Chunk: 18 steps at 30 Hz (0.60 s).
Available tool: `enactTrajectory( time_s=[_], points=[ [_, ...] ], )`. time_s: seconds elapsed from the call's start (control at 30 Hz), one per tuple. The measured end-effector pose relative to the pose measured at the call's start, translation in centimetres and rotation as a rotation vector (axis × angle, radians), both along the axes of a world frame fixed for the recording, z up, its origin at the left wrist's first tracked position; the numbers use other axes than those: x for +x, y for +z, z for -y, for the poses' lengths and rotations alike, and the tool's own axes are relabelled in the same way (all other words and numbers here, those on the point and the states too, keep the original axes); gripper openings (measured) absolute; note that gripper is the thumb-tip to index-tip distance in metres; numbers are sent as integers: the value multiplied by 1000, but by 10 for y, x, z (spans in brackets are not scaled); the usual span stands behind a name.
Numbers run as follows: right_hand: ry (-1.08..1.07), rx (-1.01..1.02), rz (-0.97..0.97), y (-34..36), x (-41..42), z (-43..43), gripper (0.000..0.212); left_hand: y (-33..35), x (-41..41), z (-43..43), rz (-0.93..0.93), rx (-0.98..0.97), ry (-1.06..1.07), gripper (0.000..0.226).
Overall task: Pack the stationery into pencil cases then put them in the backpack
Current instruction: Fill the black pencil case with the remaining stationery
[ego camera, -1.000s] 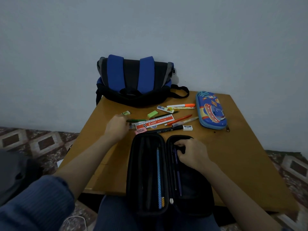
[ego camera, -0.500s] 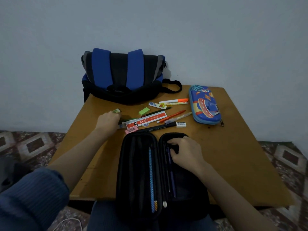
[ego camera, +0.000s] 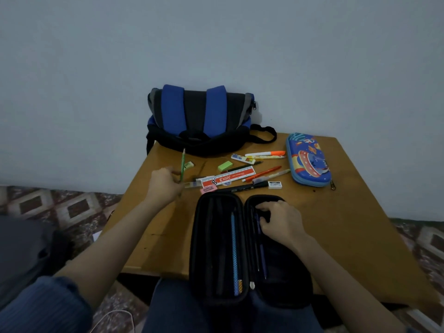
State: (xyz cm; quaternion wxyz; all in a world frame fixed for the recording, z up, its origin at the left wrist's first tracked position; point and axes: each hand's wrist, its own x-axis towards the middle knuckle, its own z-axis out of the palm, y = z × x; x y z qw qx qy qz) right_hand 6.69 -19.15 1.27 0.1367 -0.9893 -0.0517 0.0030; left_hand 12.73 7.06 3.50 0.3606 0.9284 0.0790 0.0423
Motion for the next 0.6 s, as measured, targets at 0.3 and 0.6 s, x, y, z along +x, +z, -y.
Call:
enactTrajectory(
  time_s=[0.3, 0.6],
  points=[
    [-8, -18, -38, 6, -5, -3, 41, -2, -63, 32, -260, -502, -7, 23],
    [-10, -36, -54, 7, -8, -3, 42, -11, -96, 64, -449, -371, -88, 36]
  ],
)
